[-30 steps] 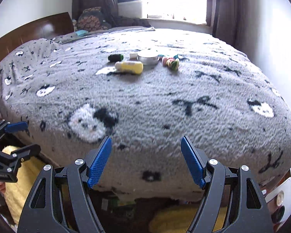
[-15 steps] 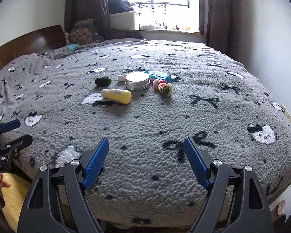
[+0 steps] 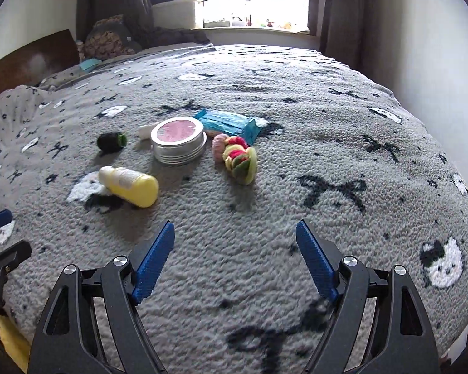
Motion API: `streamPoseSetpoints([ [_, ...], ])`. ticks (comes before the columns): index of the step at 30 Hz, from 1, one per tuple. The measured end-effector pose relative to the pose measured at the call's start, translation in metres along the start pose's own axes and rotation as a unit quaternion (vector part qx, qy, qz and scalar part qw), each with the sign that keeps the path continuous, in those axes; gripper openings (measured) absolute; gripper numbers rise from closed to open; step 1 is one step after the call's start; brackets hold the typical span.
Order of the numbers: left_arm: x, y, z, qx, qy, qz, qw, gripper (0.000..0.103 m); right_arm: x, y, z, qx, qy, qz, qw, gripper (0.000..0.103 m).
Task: Collect trash
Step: 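Grasp the yellow cream bottle with left gripper while right grasps knitted hair ties, then lower both held items into the bin and open both grippers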
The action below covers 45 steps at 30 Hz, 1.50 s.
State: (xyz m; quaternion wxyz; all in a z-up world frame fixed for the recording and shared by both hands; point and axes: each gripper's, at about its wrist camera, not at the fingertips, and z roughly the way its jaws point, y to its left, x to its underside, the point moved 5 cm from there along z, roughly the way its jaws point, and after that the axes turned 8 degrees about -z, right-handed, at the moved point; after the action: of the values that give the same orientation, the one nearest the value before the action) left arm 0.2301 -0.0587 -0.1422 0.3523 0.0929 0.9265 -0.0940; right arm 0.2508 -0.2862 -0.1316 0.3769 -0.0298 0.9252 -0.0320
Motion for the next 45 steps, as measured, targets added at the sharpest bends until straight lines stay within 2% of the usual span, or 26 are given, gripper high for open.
streamPoseSetpoints([
  [2,-0.004,-0.008,0.009,0.008,0.006,0.005,0.9999,0.087,-0.008,-0.008,0.018,0.002,0.01,0.007,1.0,0.08],
  [6,-0.013,-0.027,0.025,0.034,0.02,0.006,0.9992,0.088,-0.02,-0.021,0.046,-0.002,0.018,0.02,1.0,0.069],
  [10,-0.024,-0.048,0.04,0.051,0.025,0.017,0.9982,0.088,-0.031,-0.022,0.064,-0.008,0.028,0.019,0.999,0.065],
  [16,-0.042,-0.073,0.061,0.057,0.027,0.031,0.9976,0.088,-0.038,-0.023,0.075,-0.027,0.031,0.006,0.999,0.035],
  [17,-0.045,-0.075,0.064,0.057,0.027,0.032,0.9975,0.088,-0.037,-0.022,0.075,-0.035,0.03,0.007,0.999,0.026],
  [18,-0.048,-0.078,0.068,0.056,0.027,0.033,0.9976,0.088,-0.038,-0.022,0.075,-0.039,0.029,0.007,0.999,0.024],
  [24,-0.056,-0.085,0.091,0.039,0.039,0.036,0.9978,0.088,-0.031,-0.024,0.06,-0.045,0.02,-0.002,0.999,0.023],
  [28,-0.057,-0.085,0.104,0.044,0.051,0.028,0.9974,0.088,-0.024,-0.026,0.046,-0.043,0.014,-0.011,0.999,0.023],
  [33,-0.057,-0.087,0.107,0.046,0.052,0.027,0.9972,0.079,-0.014,-0.03,0.024,-0.035,0.002,-0.016,0.999,0.023],
  [40,-0.047,-0.08,0.077,0.055,0.038,0.016,0.9976,0.079,0.008,-0.028,-0.014,-0.023,-0.015,-0.028,0.999,0.023],
  [45,-0.029,-0.078,0.035,0.06,0.019,0.024,0.9978,0.079,0.026,-0.022,-0.045,-0.016,-0.027,-0.031,0.999,0.023],
])
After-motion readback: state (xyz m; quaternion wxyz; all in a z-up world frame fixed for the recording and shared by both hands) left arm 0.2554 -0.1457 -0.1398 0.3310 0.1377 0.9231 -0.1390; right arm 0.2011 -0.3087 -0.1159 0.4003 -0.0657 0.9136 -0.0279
